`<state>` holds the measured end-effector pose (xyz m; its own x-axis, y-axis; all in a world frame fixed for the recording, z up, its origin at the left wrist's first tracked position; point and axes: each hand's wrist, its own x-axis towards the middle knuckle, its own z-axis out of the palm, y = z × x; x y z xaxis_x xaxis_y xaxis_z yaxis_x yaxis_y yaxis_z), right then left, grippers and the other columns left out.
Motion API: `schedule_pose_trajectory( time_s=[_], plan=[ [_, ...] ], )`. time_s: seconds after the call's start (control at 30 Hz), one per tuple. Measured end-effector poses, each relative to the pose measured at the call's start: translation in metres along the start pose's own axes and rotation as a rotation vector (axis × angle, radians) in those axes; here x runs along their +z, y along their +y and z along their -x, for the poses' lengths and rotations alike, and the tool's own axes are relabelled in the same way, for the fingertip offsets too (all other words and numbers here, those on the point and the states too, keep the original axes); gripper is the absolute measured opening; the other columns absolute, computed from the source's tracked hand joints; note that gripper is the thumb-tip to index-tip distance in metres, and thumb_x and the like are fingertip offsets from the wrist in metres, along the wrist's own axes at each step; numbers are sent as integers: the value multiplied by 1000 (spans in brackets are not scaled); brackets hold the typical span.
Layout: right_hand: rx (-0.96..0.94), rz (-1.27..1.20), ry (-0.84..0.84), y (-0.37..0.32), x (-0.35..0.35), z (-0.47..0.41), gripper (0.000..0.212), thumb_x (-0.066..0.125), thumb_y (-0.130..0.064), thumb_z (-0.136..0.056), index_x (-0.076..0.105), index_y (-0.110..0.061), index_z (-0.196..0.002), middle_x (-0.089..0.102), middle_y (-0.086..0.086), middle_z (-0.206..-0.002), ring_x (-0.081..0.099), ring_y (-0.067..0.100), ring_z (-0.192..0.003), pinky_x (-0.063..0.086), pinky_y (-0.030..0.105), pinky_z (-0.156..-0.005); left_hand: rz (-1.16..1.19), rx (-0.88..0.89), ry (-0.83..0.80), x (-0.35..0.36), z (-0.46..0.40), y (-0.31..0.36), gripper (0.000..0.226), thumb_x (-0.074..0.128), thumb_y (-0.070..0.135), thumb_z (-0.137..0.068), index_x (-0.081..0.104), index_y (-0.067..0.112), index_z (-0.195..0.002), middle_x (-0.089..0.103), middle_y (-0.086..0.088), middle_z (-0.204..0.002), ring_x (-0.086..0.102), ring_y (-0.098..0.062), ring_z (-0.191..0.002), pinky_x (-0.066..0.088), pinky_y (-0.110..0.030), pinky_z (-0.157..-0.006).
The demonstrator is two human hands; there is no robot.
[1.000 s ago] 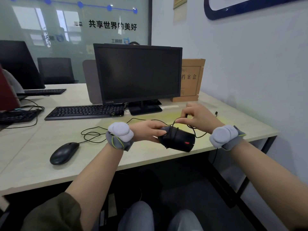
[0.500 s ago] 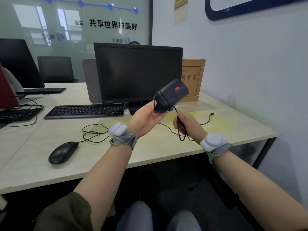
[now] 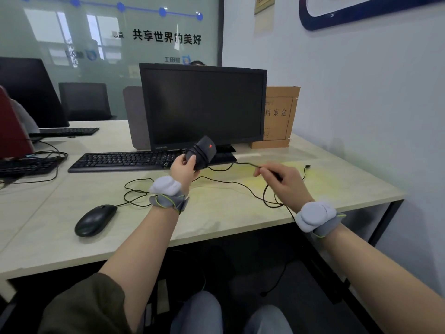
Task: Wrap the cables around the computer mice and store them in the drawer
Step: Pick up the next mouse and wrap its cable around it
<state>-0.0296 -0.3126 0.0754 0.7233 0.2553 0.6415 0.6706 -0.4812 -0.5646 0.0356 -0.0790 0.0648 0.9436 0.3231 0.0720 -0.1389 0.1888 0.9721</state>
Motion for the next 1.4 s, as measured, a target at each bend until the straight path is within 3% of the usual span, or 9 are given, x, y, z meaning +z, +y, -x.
schedule_pose_trajectory(
  time_s=[0.27,0.4,0.5,0.63,0.87,0.97,1.07,1.23,1.4],
  plan=[
    [-24,-61,163,-18,-12,-23,24,44,-19,-95,66,-19,-87,54,-23,-61,43,0,-55,32,9,-56,-538,-4,-414,9,14,-6,34,46,14,-96,49,-3,-125,56,-20,-115,55,-24,-100,52,-39,-90],
    [18,-49,180,-11,-20,-29,25,42,-22,-97,65,-21,-87,53,-18,-63,42,1,-56,32,10,-56,-647,-132,-641,12,25,-1,35,47,15,-95,48,3,-129,56,-18,-124,56,-31,-115,49,-39,-97],
    [61,-18,181,-4,-26,-34,26,43,-24,-97,63,-28,-82,49,-6,-63,41,1,-55,33,11,-56,-730,-129,-884,12,34,0,34,47,13,-95,49,6,-128,57,-12,-115,60,-20,-103,51,-35,-96],
    [214,-117,233,12,-33,-38,30,43,-25,-97,62,-32,-74,39,-9,-52,35,2,-45,30,18,-51,-467,-226,-1172,13,45,3,29,39,7,-97,50,16,-122,58,-3,-110,62,-9,-95,53,-23,-90],
    [463,-103,75,39,-24,-22,32,45,-26,-96,67,-24,-73,42,0,-50,36,8,-47,29,12,-40,-145,-280,-1301,25,52,12,30,46,15,-88,59,23,-113,71,10,-98,65,-7,-90,54,-25,-84],
    [800,478,302,35,-6,-21,39,40,-4,-95,62,-21,-67,57,-1,-59,51,-1,-50,37,5,-44,68,-275,-1297,33,56,7,25,64,22,-84,67,25,-108,72,8,-95,66,-7,-87,54,-23,-80],
    [535,22,-229,42,6,-10,32,44,-19,-95,60,-30,-70,42,-8,-58,39,3,-47,31,13,-44,317,-227,-1086,38,53,7,19,51,21,-92,68,19,-101,70,0,-98,69,-9,-85,55,-22,-76],
    [417,-32,-342,36,3,-11,30,42,-36,-94,69,-37,-80,36,-12,-52,38,1,-42,30,11,-44,445,-139,-606,40,35,2,22,37,17,-99,59,14,-99,71,2,-89,65,-12,-82,54,-25,-74],
    [352,194,-544,30,3,-18,23,46,-38,-93,62,-40,-110,39,-12,-50,40,8,-51,45,25,-67,261,-115,-398,33,29,-11,26,40,16,-98,52,4,-117,60,-7,-101,59,-15,-90,47,-30,-87]
  ],
)
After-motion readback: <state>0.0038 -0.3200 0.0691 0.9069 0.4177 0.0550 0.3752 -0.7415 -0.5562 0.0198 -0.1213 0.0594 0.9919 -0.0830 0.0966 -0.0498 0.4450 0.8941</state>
